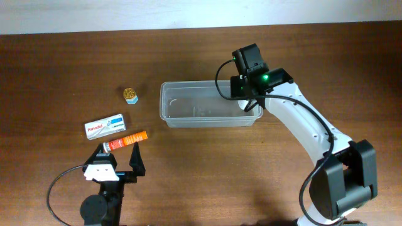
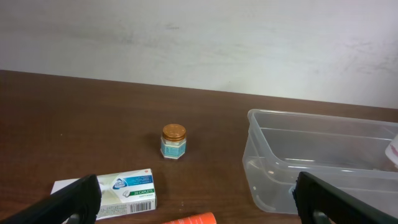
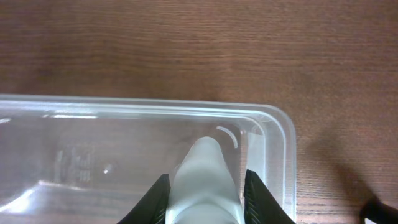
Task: Pack container
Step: 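Lift the white pump bottle and carry it over the container, then lower the pump bottle into the container's right end and release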
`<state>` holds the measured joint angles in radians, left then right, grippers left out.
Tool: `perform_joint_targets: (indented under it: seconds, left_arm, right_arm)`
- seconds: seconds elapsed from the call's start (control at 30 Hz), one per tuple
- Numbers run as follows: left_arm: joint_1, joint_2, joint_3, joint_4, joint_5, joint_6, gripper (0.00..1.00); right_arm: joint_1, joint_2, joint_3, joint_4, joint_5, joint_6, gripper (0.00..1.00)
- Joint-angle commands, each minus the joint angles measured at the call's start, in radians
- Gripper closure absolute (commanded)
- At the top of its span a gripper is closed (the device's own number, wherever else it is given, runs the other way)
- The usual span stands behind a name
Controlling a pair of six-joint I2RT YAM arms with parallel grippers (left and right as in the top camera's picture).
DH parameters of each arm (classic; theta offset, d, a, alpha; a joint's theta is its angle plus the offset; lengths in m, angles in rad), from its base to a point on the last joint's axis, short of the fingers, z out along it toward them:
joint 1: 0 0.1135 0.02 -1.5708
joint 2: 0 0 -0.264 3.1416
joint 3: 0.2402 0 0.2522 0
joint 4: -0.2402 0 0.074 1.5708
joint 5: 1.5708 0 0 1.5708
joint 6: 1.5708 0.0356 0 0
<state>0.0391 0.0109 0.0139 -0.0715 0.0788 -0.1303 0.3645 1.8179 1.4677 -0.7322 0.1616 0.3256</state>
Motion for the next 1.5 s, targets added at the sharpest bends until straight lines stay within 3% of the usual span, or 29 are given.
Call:
perform_joint_targets:
  seconds: [0.0,1.1,1.27,1.47]
  left_arm:
    - [0.005,-0.005,-0.005,-0.002,0.004,0.016,0.01]
    - [0.005,-0.005,-0.005,-0.002,0.004,0.016,0.01]
    - [0.005,-0.005,-0.005,-0.002,0.004,0.016,0.01]
    - [0.005,-0.005,-0.005,-0.002,0.004,0.016,0.01]
  right_arm:
    - [0.006,0.035,-0.005,0.008,0.054,0.035,0.80]
    - [0.001,0.143,-0.005,0.057,0.109,0.076,0.79]
    - [0.001,0.147,-0.005,0.060,0.109,0.076,0.59]
    - [0.001,0.146,-0.005,0.060,0.109,0.075,0.50]
